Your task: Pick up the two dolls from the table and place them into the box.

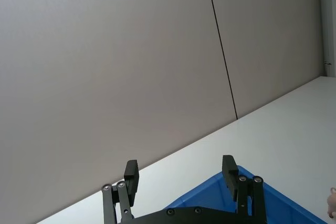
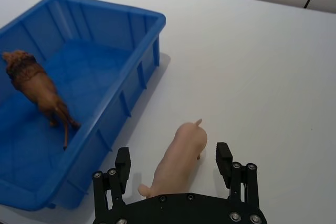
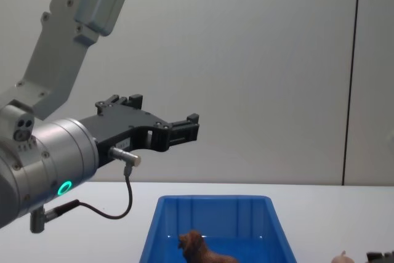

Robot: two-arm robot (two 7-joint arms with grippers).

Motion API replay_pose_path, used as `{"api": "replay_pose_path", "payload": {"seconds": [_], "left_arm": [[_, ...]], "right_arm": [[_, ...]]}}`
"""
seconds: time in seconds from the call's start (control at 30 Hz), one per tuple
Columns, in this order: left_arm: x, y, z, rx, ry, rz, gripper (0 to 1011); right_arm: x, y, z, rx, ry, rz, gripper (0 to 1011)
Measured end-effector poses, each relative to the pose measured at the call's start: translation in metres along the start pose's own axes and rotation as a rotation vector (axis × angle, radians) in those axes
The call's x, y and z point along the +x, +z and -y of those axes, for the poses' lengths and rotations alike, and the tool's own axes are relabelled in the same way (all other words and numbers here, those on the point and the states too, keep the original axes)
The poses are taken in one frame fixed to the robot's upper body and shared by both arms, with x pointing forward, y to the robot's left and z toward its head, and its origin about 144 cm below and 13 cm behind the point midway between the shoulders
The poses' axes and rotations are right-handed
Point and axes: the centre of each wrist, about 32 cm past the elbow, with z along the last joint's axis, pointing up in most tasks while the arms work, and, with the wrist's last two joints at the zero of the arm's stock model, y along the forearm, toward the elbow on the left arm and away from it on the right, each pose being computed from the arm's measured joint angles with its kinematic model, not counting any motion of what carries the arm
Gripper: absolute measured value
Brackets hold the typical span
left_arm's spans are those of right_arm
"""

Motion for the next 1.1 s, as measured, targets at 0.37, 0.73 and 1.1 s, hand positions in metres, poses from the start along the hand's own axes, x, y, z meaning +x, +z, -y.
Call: {"api": "replay_pose_path", "payload": {"seconds": [0.37,0.73,1.1], "left_arm": [[0.000,0.000,0.000,0.000,0.000,0.000,1001],[0.000,0.000,0.000,0.000,0.000,0.000,1001],[0.000,0.000,0.000,0.000,0.000,0.000,1001]], "right_arm": [[0.002,-0.012,-0.007,-0.068,-0.013,-0.024,976],[0.002,-0.016,-0.014,-0.080,-0.021,-0.038,703],[0.000,-0.017,-0.015,-0.044,-0.021,-0.035,369]]}}
